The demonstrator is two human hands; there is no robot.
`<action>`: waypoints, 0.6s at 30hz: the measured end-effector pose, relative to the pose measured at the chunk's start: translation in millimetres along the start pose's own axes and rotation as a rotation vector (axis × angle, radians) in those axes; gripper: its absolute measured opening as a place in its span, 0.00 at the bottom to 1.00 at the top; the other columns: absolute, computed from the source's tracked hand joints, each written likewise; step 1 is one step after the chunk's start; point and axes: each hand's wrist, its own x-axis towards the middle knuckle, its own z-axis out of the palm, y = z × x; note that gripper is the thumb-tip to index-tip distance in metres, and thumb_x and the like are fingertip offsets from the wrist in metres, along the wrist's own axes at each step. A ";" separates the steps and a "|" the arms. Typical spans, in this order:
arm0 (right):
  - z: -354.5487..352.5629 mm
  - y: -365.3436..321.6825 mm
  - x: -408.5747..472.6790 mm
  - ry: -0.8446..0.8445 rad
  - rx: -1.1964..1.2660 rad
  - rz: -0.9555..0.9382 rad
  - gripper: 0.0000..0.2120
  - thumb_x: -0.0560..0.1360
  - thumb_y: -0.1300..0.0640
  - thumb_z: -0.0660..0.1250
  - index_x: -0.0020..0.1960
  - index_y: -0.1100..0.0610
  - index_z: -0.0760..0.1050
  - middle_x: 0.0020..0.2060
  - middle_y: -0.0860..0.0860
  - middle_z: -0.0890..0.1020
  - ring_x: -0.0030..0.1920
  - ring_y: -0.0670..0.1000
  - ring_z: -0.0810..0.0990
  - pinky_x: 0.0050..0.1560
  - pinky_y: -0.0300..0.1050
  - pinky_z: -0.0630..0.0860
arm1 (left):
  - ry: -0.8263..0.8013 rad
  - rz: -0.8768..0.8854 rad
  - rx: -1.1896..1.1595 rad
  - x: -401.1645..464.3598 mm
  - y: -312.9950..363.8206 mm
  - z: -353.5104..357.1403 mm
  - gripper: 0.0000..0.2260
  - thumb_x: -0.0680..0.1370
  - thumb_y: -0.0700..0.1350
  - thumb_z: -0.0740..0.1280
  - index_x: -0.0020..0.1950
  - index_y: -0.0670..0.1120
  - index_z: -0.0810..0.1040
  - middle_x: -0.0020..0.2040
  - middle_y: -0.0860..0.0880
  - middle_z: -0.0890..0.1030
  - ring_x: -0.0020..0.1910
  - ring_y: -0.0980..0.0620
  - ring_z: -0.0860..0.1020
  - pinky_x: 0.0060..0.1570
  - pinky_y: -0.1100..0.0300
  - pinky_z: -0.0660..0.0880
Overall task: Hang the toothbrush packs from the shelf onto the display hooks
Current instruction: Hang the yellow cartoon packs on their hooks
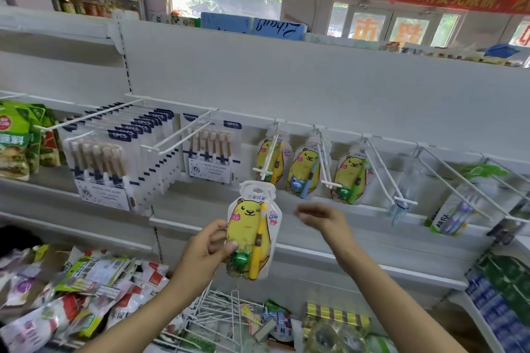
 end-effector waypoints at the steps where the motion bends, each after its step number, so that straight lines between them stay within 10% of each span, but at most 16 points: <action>1: 5.7 -3.3 -13.9 -0.127 0.035 0.010 0.11 0.75 0.67 0.69 0.56 0.58 0.81 0.49 0.51 0.87 0.53 0.49 0.84 0.60 0.47 0.78 | -0.001 0.000 -0.001 0.2 -0.3 0.9 0.09 0.77 0.36 0.70 0.56 0.41 0.76 0.51 0.45 0.86 0.47 0.46 0.85 0.46 0.51 0.82; 18: 45.9 -32.1 -55.7 -0.049 0.136 -0.176 0.07 0.79 0.63 0.67 0.51 0.57 0.84 0.43 0.54 0.88 0.45 0.53 0.87 0.44 0.46 0.83 | -0.061 0.085 -0.066 -6.7 14.3 12.5 0.09 0.77 0.39 0.67 0.57 0.42 0.78 0.50 0.47 0.86 0.47 0.48 0.85 0.44 0.55 0.82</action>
